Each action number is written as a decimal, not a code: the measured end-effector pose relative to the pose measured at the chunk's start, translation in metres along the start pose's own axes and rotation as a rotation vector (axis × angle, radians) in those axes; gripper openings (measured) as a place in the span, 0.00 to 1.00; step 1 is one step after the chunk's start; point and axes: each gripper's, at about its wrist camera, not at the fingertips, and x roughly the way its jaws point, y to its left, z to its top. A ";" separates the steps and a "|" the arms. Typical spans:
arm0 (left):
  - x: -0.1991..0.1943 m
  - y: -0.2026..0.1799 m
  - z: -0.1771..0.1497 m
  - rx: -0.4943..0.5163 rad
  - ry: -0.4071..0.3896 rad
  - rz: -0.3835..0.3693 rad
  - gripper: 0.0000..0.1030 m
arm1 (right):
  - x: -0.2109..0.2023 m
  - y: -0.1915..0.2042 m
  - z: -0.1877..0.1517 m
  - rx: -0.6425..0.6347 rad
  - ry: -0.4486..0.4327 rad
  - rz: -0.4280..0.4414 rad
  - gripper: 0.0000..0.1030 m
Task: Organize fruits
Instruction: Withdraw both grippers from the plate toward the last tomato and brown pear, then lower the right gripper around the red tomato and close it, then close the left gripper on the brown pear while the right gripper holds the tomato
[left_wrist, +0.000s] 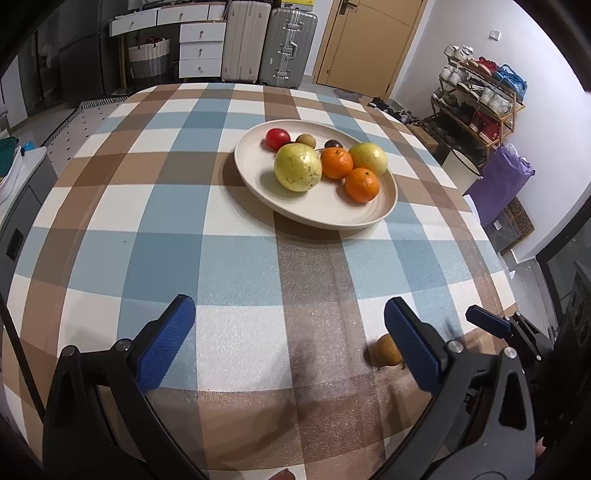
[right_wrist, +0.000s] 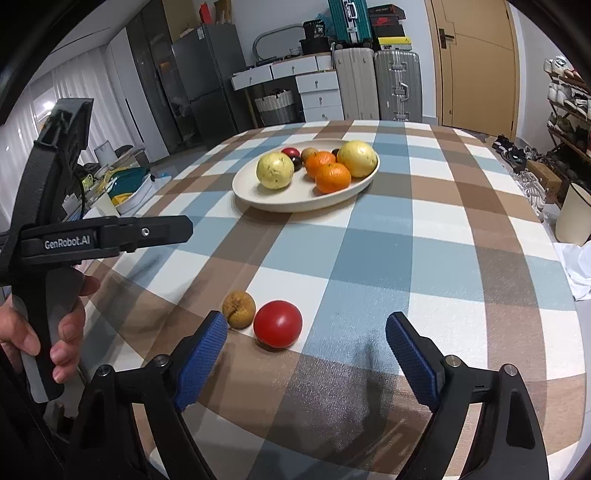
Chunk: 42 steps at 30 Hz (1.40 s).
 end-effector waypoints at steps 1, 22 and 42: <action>0.002 0.002 0.000 -0.004 0.004 0.000 0.99 | 0.002 0.001 0.000 -0.004 0.006 -0.005 0.85; 0.008 0.023 -0.003 -0.049 0.018 -0.001 0.99 | 0.021 0.011 -0.004 -0.032 0.066 0.086 0.32; 0.022 -0.018 -0.012 0.077 0.097 -0.095 0.99 | -0.007 -0.020 0.002 0.059 -0.034 0.052 0.31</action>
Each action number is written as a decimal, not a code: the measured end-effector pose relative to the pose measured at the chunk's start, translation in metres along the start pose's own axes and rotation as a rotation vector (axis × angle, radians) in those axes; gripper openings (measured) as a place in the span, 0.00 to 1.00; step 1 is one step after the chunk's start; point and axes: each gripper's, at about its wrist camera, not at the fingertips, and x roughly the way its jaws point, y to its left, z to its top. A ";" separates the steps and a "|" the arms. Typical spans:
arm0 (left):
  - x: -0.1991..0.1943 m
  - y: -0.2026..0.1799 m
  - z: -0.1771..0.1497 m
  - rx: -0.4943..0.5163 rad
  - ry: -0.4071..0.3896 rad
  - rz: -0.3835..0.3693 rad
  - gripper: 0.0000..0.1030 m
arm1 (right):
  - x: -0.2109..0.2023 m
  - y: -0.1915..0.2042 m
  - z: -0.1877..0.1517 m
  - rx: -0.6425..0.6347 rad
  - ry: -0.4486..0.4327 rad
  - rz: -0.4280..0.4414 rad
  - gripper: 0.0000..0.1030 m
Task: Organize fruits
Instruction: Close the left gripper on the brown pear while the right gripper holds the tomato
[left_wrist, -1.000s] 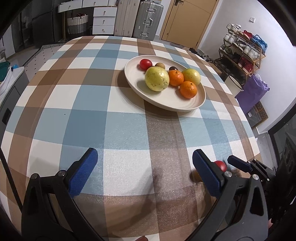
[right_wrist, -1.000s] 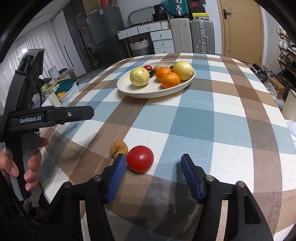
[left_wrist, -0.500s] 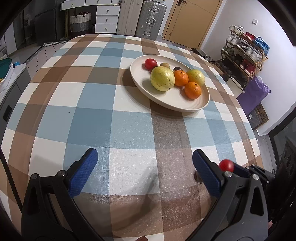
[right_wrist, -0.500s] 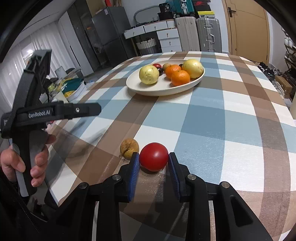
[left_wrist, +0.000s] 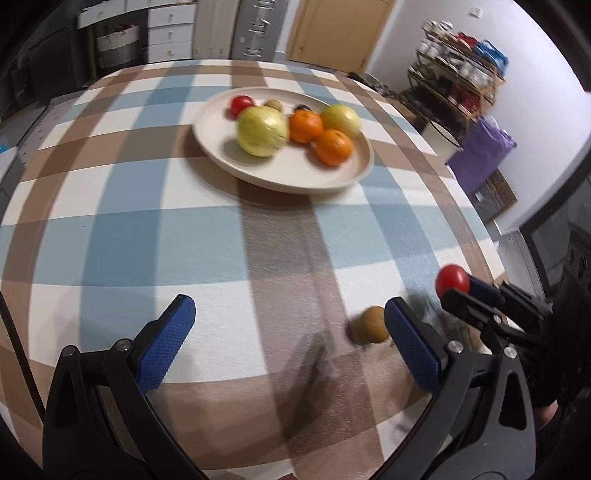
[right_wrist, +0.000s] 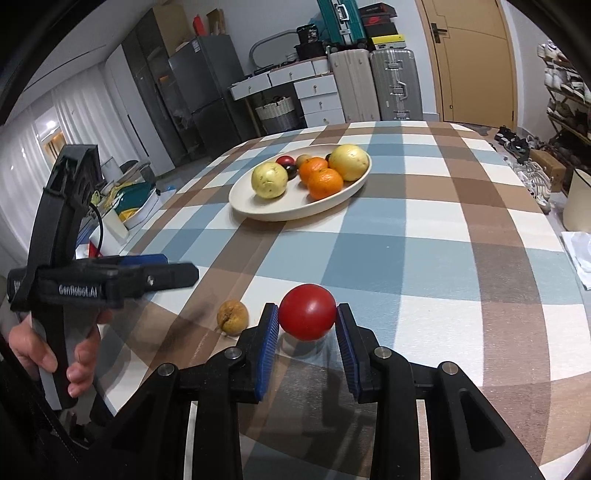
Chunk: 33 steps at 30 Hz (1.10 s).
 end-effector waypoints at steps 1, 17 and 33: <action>0.002 -0.004 -0.001 0.011 0.007 -0.008 0.99 | -0.001 -0.002 0.000 0.003 -0.003 -0.002 0.31; 0.026 -0.040 -0.009 0.095 0.071 -0.034 0.94 | -0.006 -0.016 -0.006 0.046 -0.017 0.011 0.31; 0.026 -0.052 -0.012 0.167 0.063 -0.063 0.32 | -0.008 -0.020 -0.006 0.053 -0.021 0.014 0.31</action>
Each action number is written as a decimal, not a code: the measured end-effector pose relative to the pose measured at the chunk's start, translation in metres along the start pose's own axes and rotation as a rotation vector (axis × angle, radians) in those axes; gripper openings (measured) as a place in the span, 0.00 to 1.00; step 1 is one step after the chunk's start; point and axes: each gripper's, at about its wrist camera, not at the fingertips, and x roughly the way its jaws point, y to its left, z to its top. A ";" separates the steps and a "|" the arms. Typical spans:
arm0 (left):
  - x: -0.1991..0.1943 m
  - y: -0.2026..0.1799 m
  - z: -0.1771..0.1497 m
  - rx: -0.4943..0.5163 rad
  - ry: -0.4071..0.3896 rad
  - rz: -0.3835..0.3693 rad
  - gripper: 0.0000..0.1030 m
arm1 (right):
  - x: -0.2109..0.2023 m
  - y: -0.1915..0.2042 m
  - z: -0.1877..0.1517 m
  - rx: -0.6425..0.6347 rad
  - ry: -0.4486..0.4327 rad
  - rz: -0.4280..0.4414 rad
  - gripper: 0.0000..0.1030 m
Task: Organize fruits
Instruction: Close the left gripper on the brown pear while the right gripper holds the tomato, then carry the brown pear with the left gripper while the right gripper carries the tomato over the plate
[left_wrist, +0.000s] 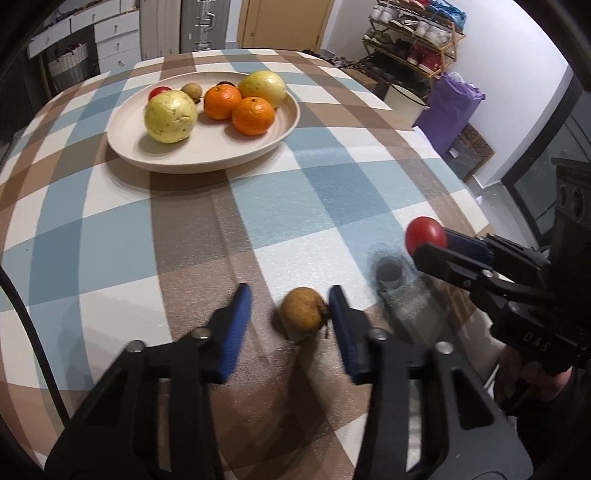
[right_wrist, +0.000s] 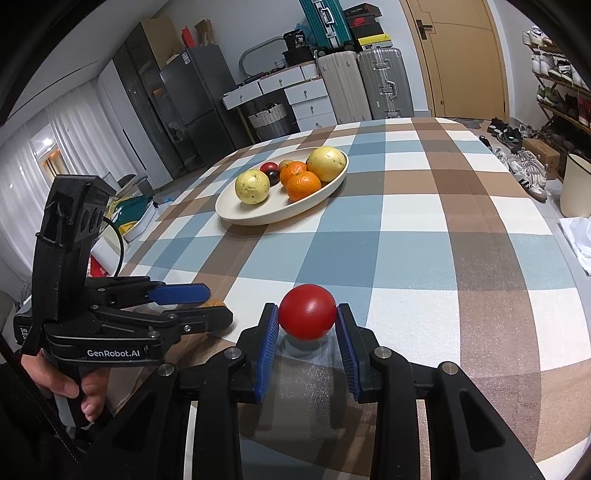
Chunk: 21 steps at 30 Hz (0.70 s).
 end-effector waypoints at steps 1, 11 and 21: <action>0.000 -0.001 0.000 0.007 -0.001 -0.001 0.27 | 0.000 0.000 0.000 -0.001 0.001 0.000 0.31; -0.007 0.007 0.007 0.004 -0.018 -0.031 0.23 | 0.002 0.006 0.013 -0.017 -0.009 0.011 0.31; -0.021 0.039 0.025 -0.086 -0.049 -0.086 0.23 | 0.009 0.026 0.043 -0.074 -0.033 0.041 0.31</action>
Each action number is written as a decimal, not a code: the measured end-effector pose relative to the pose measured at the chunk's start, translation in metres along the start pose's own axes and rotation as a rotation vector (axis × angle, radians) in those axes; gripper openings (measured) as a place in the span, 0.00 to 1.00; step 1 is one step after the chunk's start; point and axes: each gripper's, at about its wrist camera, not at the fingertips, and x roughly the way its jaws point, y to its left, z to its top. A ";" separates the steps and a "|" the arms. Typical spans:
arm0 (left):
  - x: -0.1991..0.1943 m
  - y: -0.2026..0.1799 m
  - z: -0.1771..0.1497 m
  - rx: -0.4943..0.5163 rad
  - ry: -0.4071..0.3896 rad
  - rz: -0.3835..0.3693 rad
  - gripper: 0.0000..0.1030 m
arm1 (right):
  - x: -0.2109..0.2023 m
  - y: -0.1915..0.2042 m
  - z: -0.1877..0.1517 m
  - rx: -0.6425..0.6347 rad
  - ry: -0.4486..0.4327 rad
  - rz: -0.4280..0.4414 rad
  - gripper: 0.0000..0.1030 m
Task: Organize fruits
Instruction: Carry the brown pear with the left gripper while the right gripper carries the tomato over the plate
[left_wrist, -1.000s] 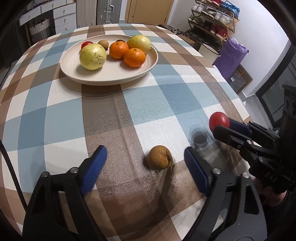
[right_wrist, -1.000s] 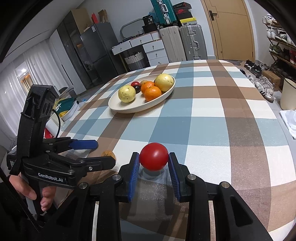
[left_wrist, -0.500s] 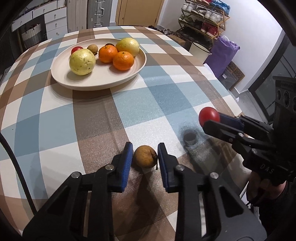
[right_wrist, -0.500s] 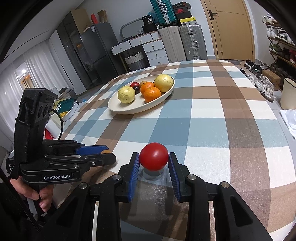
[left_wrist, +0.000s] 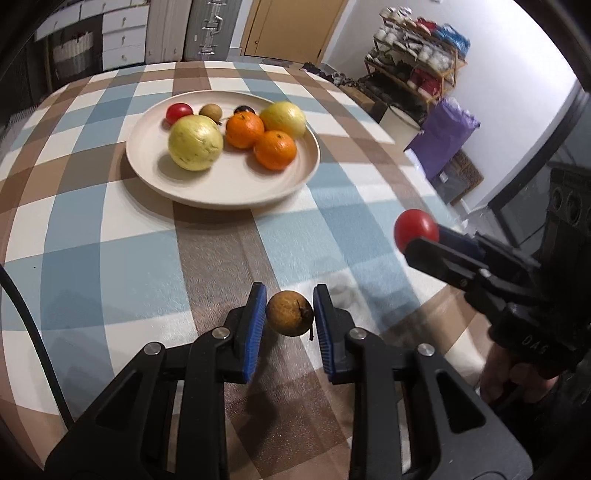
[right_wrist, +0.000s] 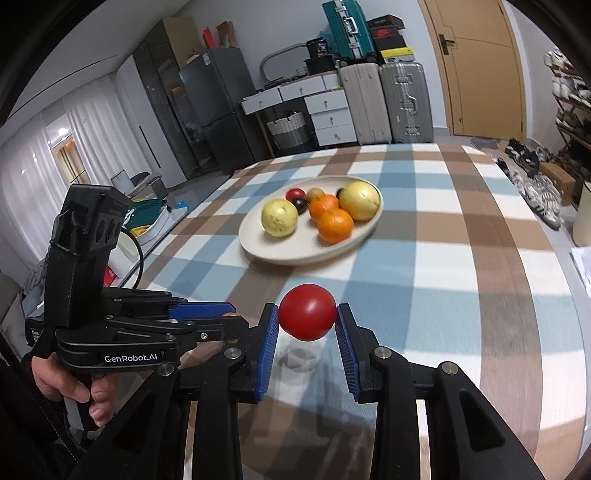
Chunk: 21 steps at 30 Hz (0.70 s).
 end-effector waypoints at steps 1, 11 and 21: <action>-0.003 0.004 0.004 -0.009 -0.011 -0.004 0.23 | 0.002 0.002 0.005 -0.007 -0.004 0.003 0.31; -0.032 0.038 0.058 -0.070 -0.103 0.012 0.23 | 0.022 0.009 0.054 -0.016 -0.040 0.053 0.31; -0.031 0.057 0.109 -0.089 -0.126 0.030 0.23 | 0.048 0.007 0.096 -0.009 -0.044 0.076 0.31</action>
